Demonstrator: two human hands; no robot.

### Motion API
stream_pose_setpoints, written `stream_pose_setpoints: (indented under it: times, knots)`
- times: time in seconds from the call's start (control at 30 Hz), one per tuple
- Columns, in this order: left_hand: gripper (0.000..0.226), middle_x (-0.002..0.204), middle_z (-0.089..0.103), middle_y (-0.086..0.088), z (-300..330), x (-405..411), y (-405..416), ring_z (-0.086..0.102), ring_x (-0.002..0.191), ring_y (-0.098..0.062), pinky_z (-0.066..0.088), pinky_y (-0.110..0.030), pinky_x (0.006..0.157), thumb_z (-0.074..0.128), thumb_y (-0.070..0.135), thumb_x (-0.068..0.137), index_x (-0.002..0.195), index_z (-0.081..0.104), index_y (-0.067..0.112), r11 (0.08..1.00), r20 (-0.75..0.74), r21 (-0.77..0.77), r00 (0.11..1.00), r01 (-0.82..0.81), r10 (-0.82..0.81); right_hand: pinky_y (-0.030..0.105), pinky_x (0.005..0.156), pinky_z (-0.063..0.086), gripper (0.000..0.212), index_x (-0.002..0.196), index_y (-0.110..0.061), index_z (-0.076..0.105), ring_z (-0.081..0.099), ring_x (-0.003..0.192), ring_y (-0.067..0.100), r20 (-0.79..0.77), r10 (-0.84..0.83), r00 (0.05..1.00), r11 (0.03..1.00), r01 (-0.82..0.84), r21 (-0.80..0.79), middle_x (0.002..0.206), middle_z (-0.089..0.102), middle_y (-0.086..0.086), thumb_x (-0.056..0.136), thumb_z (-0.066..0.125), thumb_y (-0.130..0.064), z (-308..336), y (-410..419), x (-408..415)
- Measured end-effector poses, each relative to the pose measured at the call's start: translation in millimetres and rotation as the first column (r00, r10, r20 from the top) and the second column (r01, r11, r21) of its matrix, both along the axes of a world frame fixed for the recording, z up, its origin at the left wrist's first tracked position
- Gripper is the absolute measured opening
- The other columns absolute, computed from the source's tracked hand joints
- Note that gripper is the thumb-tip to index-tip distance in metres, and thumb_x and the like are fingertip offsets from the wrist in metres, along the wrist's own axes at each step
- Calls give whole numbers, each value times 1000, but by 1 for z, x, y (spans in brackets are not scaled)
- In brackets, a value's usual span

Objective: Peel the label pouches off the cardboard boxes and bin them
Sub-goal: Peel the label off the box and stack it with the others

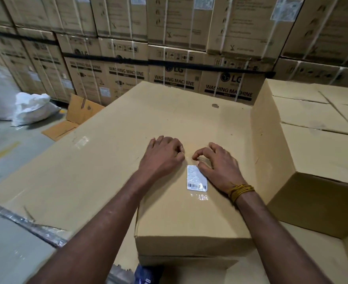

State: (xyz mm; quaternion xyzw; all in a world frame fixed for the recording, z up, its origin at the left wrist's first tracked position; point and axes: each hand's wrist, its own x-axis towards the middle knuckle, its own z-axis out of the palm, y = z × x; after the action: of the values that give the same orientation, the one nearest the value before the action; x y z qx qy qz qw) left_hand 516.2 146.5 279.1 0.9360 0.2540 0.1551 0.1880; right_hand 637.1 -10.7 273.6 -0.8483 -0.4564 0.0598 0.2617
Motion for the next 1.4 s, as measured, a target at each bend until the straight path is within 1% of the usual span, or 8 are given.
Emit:
stream_pose_setpoints:
  times: [0.1, 0.3, 0.67, 0.8, 0.97, 1.1, 1.27, 1.4]
  knots:
    - [7, 127, 56, 5, -1, 0, 1, 38, 133, -16, 13, -41, 120, 47, 31, 94, 98, 52, 33, 1000, 3, -22, 1000, 10, -10, 40, 114, 16, 26, 117, -46, 56, 18, 148, 14, -23, 2, 1000, 1000, -2, -13, 159, 28, -2, 93, 52, -37, 1, -1, -1]
    - [6, 125, 57, 6, -1, -1, 1, 39, 130, -15, 14, -40, 119, 47, 30, 94, 97, 51, 34, 1000, 21, -15, 1000, 19, -18, 40, 116, 12, 28, 119, -48, 53, 13, 150, 14, -36, 12, 999, 1000, -13, -29, 163, 20, 0, 94, 50, -37, 4, -2, -4]
    - [6, 127, 57, 6, -4, 0, 3, 38, 133, -15, 14, -39, 118, 48, 30, 94, 98, 51, 34, 1000, 42, -9, 999, 21, -21, 40, 116, 15, 24, 118, -46, 52, 13, 151, 13, -15, 6, 1000, 1000, -7, -25, 162, 24, 2, 94, 50, -40, 0, -1, -2]
    - [5, 127, 58, 6, -5, 0, 4, 38, 133, -15, 14, -40, 119, 48, 31, 94, 96, 49, 36, 1000, 45, -14, 999, 22, -21, 39, 113, 17, 15, 109, -42, 52, 12, 151, 11, -8, -8, 1000, 1000, 8, -10, 160, 29, 3, 94, 52, -40, -1, -1, -2]
    - [6, 126, 58, 6, -5, 1, 5, 38, 134, -15, 13, -39, 119, 49, 31, 93, 96, 51, 36, 1000, 48, -25, 999, 18, -17, 41, 117, 12, 30, 123, -48, 51, 7, 152, 11, -19, 52, 998, 998, -53, -35, 161, 24, 5, 96, 47, -37, 1, -1, -2]
    - [6, 125, 58, 6, -5, 2, 5, 39, 133, -14, 14, -39, 118, 49, 30, 94, 96, 51, 35, 1000, 55, -20, 998, 17, -16, 39, 114, 16, 15, 108, -44, 53, 9, 151, 11, -17, 27, 999, 1000, -27, 0, 160, 28, 4, 95, 50, -38, 0, -1, -3]
    - [5, 124, 58, 7, -6, 1, 6, 40, 131, -13, 15, -40, 119, 50, 31, 94, 96, 52, 35, 1000, 59, -19, 998, 16, -15, 40, 117, 13, 23, 116, -47, 55, 8, 153, 16, -31, 53, 998, 998, -54, -28, 164, 16, 6, 96, 48, -36, 2, -1, -3]
    - [6, 126, 58, 6, -7, 2, 6, 39, 133, -15, 14, -42, 121, 49, 32, 94, 96, 52, 35, 1000, 47, -27, 999, 14, -13, 41, 116, 14, 15, 108, -43, 56, 7, 153, 15, -43, 41, 998, 999, -41, -9, 163, 19, 5, 96, 49, -37, 2, -1, -4]
